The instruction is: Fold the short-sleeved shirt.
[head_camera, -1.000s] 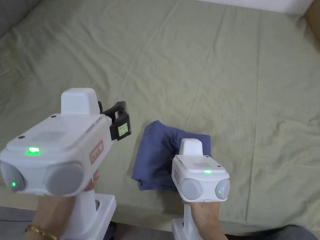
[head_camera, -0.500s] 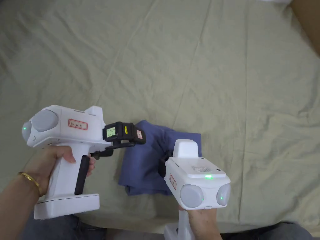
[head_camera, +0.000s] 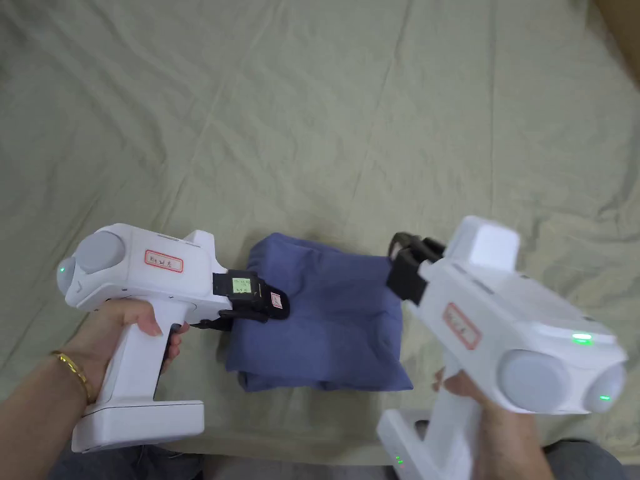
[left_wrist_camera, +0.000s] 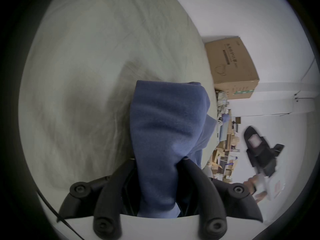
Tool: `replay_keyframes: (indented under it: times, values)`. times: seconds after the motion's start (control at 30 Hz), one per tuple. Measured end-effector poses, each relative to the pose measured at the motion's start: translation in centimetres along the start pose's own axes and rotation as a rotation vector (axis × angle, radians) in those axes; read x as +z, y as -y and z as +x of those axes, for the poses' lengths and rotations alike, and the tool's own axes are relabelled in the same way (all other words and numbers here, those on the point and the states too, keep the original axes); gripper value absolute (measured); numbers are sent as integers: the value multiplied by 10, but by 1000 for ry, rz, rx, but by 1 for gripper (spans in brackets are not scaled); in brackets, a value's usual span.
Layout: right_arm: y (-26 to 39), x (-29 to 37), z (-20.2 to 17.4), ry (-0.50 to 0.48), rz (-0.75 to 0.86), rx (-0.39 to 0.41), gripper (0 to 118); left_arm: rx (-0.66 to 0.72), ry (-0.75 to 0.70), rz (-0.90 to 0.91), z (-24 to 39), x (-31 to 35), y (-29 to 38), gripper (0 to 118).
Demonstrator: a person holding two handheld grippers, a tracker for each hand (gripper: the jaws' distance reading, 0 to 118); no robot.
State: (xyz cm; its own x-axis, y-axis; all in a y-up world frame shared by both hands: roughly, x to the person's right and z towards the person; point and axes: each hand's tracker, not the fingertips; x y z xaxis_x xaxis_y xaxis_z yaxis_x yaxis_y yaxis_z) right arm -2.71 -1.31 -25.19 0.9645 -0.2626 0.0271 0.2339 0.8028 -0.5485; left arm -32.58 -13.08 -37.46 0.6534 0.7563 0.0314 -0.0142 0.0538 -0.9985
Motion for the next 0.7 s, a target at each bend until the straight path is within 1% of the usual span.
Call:
replay_keyframes:
  times: [0.03,0.07,0.13,0.23,0.33,0.4,0.53,0.7]
  values:
    - [-7,9,3,1,28,8,0,9,-1,1,7,1,0,24]
    - [-16,20,7,3,56,18,0,8,-37,1,15,2,0,22]
    - [-25,38,15,5,97,29,0,-43,-87,-4,33,7,-3,21]
    - [-35,62,24,-17,137,8,0,-65,-103,-10,47,24,-10,20]
    - [-39,84,25,-29,162,17,0,-140,-207,21,53,57,-15,20]
    - [-40,95,24,-28,173,36,0,-144,-286,44,43,89,-22,20]
    - [-37,102,24,-26,171,43,0,-117,-431,102,9,151,-40,20]
    - [-28,102,21,-30,122,29,0,-26,-651,171,-55,219,-79,20]
